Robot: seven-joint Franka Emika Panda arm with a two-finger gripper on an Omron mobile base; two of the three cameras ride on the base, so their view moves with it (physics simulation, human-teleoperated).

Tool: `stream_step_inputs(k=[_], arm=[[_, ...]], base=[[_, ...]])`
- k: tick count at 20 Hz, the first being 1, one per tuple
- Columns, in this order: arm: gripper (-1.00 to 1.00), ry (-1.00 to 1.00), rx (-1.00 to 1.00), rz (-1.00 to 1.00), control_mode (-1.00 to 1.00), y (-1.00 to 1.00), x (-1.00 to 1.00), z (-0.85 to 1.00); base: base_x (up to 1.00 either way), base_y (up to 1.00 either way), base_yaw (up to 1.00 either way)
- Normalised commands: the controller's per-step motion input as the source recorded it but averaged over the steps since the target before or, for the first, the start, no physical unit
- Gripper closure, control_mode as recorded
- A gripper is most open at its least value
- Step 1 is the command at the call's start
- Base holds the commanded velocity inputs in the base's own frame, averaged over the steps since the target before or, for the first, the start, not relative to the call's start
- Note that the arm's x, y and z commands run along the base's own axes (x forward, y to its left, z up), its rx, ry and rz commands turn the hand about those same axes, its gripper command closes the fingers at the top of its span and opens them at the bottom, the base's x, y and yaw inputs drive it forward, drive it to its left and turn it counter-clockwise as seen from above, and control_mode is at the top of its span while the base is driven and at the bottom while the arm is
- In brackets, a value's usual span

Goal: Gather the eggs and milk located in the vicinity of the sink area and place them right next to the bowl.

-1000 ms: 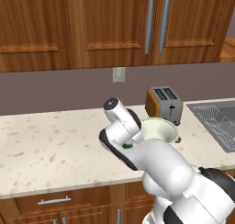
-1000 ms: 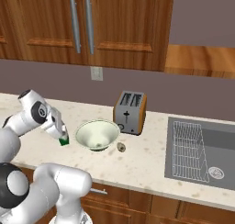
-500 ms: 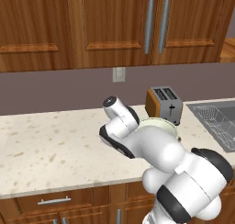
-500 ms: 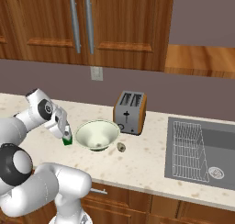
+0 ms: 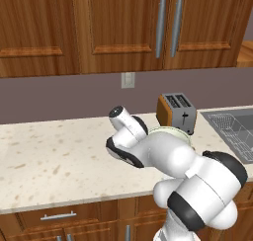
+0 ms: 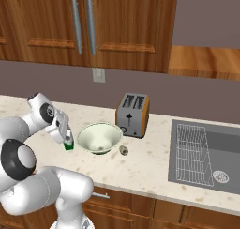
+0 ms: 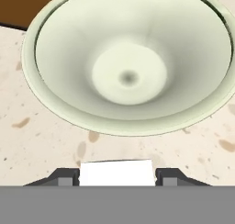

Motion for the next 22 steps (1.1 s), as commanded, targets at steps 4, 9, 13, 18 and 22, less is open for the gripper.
stream_step_inputs(k=[4,9,13,18,22], arm=[[1.0,0.0,0.0,0.0,-1.0,0.0,0.08,-0.17],[1.0,0.0,0.0,0.0,-1.0,0.0,0.09,-0.18],[1.0,0.0,0.0,0.0,-1.0,0.0,0.1,-0.18],[1.0,0.0,0.0,0.0,-1.0,0.0,0.05,-0.15],[-1.0,0.0,0.0,0.0,-1.0,0.0,0.0,-0.1]], base=[[0.0,0.0,0.0],[0.0,0.0,0.0],[0.0,0.0,0.0],[0.0,0.0,0.0],[0.0,0.0,0.0]])
